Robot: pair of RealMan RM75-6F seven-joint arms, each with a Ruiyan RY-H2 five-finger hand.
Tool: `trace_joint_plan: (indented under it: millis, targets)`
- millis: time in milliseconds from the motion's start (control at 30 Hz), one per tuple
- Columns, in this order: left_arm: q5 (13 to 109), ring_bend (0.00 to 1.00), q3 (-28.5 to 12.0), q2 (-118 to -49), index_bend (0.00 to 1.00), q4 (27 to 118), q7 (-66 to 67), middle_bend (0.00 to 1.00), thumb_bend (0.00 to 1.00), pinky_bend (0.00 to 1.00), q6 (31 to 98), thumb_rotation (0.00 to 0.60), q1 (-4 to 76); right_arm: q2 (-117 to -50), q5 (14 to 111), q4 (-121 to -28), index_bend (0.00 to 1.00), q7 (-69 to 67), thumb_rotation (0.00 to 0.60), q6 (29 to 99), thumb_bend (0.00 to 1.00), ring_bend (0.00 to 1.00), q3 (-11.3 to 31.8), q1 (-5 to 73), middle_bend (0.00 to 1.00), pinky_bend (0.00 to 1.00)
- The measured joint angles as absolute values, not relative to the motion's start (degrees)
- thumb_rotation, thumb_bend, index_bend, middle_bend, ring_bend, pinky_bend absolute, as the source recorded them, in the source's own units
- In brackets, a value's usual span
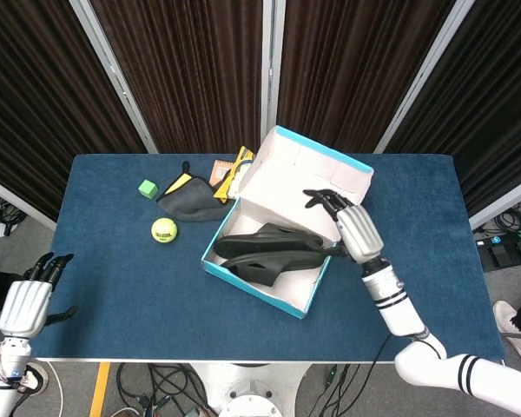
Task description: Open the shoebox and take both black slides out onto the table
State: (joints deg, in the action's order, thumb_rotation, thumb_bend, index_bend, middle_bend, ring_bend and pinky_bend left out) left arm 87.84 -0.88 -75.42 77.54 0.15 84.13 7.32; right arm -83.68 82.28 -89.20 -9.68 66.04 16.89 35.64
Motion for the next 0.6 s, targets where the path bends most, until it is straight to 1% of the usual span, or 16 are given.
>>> trace_joint_plan:
  millis: [67,100,267,400,467,600]
  targets:
    - [87.9,0.11,-0.9,-75.4,0.12,77.4,0.0,0.17,0.00,0.34,84.2,0.600,7.3,-83.1,83.0,-90.1,0.47,-8.7,0.600,64.6,0.10,0.37,15.7,36.2,0.51,0.47]
    - [87.9,0.11,-0.9,-75.4,0.12,77.4,-0.1,0.17,0.00,0.34,84.2,0.600,7.4,-82.9,83.3,-90.4,0.48,-8.2,0.600,64.0,0.10,0.37,15.2,36.4,0.51,0.47]
    - [87.9,0.11,-1.0,-75.5,0.12,77.3,-0.3,0.17,0.00,0.34,84.3,0.600,7.3,-82.0,82.7,-91.8,0.50,-4.8,0.600,60.1,0.10,0.36,13.2,37.7,0.51,0.46]
    - [87.8,0.11,-0.9,-75.5,0.12,77.1,-0.5,0.17,0.00,0.34,84.3,0.600,7.2,-82.1,81.0,-92.3,0.50,-2.5,0.600,57.7,0.10,0.35,12.3,38.7,0.51,0.46]
    - [87.8,0.11,-1.0,-75.5,0.12,77.0,-0.7,0.17,0.00,0.34,84.4,0.600,7.2,-82.3,80.1,-92.6,0.48,-1.7,0.600,56.5,0.09,0.33,12.0,39.2,0.50,0.45]
    - [87.7,0.11,-1.0,-75.4,0.12,76.7,-1.0,0.17,0.00,0.34,84.4,0.600,7.1,-82.8,78.4,-93.1,0.36,-0.1,0.600,54.6,0.08,0.24,11.3,40.0,0.41,0.36]
